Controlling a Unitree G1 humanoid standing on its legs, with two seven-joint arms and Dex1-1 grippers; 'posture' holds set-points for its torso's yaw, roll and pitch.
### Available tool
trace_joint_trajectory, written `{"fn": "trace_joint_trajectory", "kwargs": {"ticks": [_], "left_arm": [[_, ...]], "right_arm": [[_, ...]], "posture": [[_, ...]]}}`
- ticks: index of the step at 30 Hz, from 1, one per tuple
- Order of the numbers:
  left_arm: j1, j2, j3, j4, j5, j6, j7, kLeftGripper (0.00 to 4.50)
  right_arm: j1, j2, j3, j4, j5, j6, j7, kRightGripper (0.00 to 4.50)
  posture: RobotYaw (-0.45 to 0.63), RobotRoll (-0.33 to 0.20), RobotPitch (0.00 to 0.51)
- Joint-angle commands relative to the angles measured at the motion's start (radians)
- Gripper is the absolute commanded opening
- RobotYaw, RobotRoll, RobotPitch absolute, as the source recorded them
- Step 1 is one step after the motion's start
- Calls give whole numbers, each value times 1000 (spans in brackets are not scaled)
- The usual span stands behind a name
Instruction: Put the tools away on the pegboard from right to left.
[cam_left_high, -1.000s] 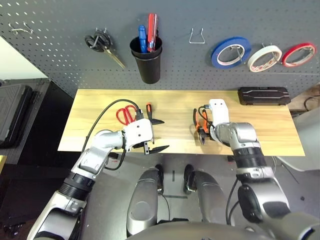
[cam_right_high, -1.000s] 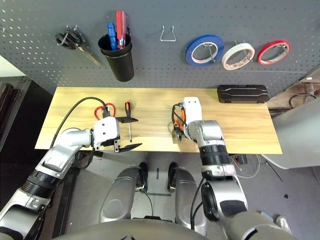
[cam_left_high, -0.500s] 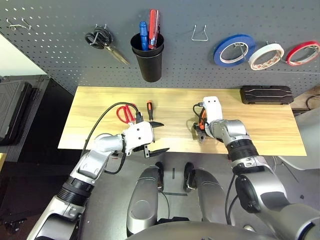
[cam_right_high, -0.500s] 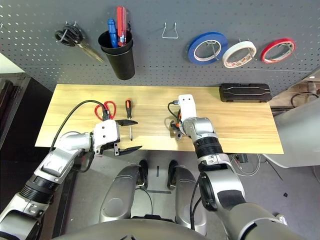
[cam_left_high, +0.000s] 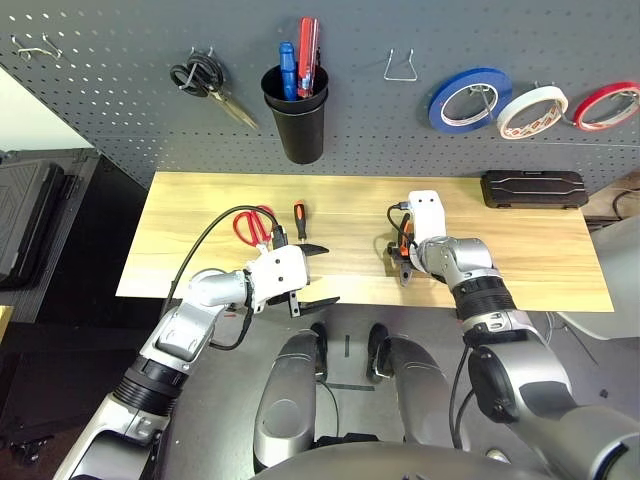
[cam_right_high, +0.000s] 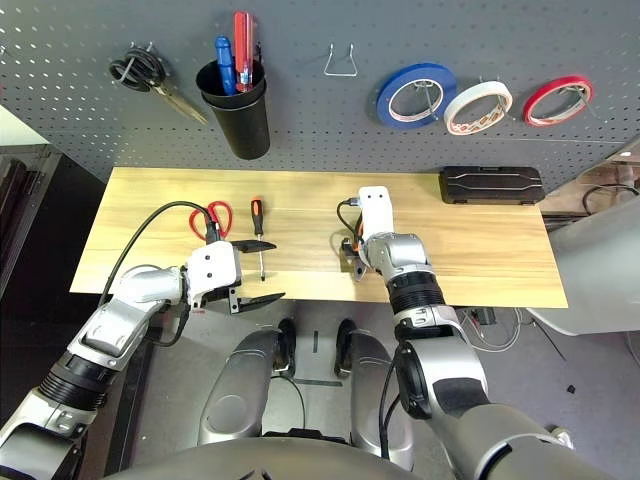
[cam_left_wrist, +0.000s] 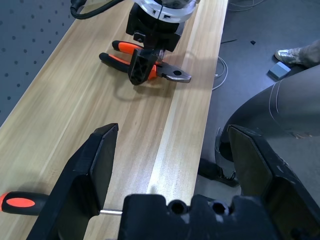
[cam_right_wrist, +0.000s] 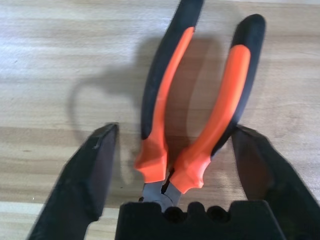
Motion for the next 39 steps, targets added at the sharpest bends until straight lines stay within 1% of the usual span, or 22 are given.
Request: {"fn": "trace_joint_trajectory", "kwargs": {"ticks": [1, 2, 3, 6, 9, 12, 16, 19, 24, 28, 31, 33, 36, 39], "left_arm": [[14, 1, -23, 0, 19, 2, -5, 4500], [14, 1, -24, 1, 20, 3, -5, 4500], [14, 1, -25, 1, 21, 3, -4, 4500], [11, -1, -25, 4, 23, 3, -4, 4500], [6, -11, -22, 8, 17, 5, -2, 4500], [3, -24, -6, -1, -4, 26, 4, 4500], [4, -21, 8, -8, -14, 34, 5, 4500], [12, -19, 24, -20, -25, 43, 10, 4500], [27, -13, 43, -29, -33, 46, 19, 4500], [40, -16, 71, -40, -48, 44, 36, 4500], [53, -46, 123, -72, -107, 63, 67, 4500], [56, -59, 145, -88, -130, 74, 78, 4500], [65, -93, 191, -143, -198, 111, 113, 4500], [66, -114, 227, -189, -254, 148, 138, 4500]], "right_arm": [[16, 21, -41, 36, 25, 41, -29, 3166], [15, 24, -51, 34, 29, 48, -38, 2858], [14, 27, -58, 33, 32, 53, -44, 2647], [13, 27, -60, 26, 31, 51, -47, 2647], [20, 14, -35, 6, 21, 29, -28, 2647], [43, -15, 26, -54, 5, -10, 30, 2647], [106, -71, 108, -204, -5, -28, 116, 2647], [168, -136, 169, -332, -18, -68, 186, 2647], [249, -222, 223, -491, -32, -162, 272, 2647], [320, -276, 249, -614, -41, -292, 339, 2647], [390, -332, 263, -690, -56, -477, 404, 2647], [412, -348, 259, -697, -62, -561, 420, 2647], [441, -366, 236, -699, -67, -702, 434, 2647], [443, -366, 214, -689, -63, -767, 426, 2647]], "posture": [[229, 0, 309], [229, 0, 308], [229, 0, 308], [226, 0, 306], [224, 0, 301], [225, 0, 293], [226, 0, 281], [226, 0, 273], [224, 0, 254], [221, 0, 244], [217, 0, 232], [216, 0, 229], [213, 0, 222], [210, 0, 216]]}}
